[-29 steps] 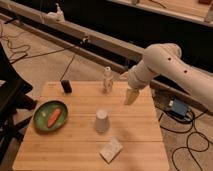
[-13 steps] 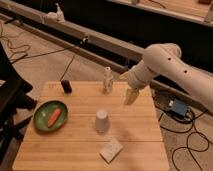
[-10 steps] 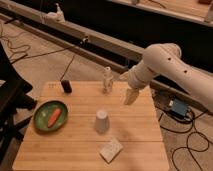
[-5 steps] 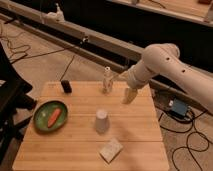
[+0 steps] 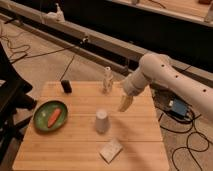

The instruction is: Place the ceramic cup over the eraser

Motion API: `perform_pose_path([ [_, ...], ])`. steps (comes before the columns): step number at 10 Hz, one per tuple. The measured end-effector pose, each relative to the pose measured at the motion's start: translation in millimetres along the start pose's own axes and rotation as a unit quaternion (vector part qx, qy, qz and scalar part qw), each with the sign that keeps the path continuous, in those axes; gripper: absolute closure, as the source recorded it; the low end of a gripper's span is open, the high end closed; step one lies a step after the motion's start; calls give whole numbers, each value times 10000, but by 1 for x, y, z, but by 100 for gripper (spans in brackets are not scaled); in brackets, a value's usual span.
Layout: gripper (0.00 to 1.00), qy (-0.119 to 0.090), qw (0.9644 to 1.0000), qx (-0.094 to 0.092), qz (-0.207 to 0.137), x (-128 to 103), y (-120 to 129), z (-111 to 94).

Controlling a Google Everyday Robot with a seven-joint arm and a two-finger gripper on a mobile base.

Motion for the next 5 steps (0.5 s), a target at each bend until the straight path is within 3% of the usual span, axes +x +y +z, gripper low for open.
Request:
perform_pose_path([
  [3, 20, -292, 9986, -375, 215, -1, 13, 31],
  [5, 20, -346, 9977, -553, 203, -3, 18, 55],
])
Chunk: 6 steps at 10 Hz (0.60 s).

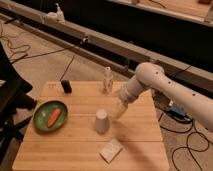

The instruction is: Place the ceramic cup over the eraser

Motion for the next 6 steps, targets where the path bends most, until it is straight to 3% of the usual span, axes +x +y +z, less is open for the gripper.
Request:
perform_pose_path([
  [3, 20, -73, 9995, -284, 86, 6, 6, 43],
  [6, 20, -287, 9987, -404, 88, 1, 7, 68],
])
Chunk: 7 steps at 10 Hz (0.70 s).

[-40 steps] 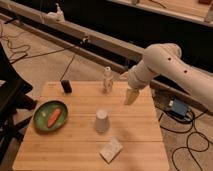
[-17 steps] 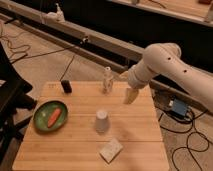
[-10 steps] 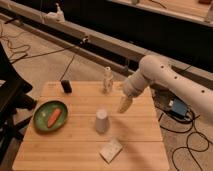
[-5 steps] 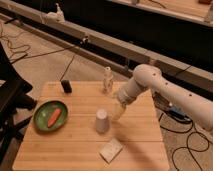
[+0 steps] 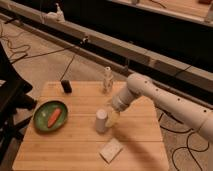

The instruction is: Place the ceramic cup over the eraser

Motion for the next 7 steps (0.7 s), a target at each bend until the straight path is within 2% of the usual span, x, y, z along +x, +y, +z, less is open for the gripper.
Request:
perform_pose_path([
  [3, 20, -211, 9994, -246, -106, -12, 3, 30],
  [5, 20, -265, 9988, -395, -124, -13, 7, 45],
  [6, 23, -272, 9983, -495, -147, -12, 9, 52],
  [7, 32, -286, 9980, -529, -189, -13, 9, 56],
])
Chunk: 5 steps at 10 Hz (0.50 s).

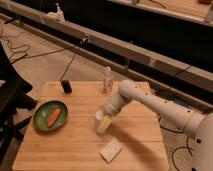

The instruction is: Place the ceramic cup over the eraser

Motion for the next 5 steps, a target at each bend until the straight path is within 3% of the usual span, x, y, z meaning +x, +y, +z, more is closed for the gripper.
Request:
perform_pose_path([
  [5, 83, -83, 9998, 87, -162, -2, -9, -5],
])
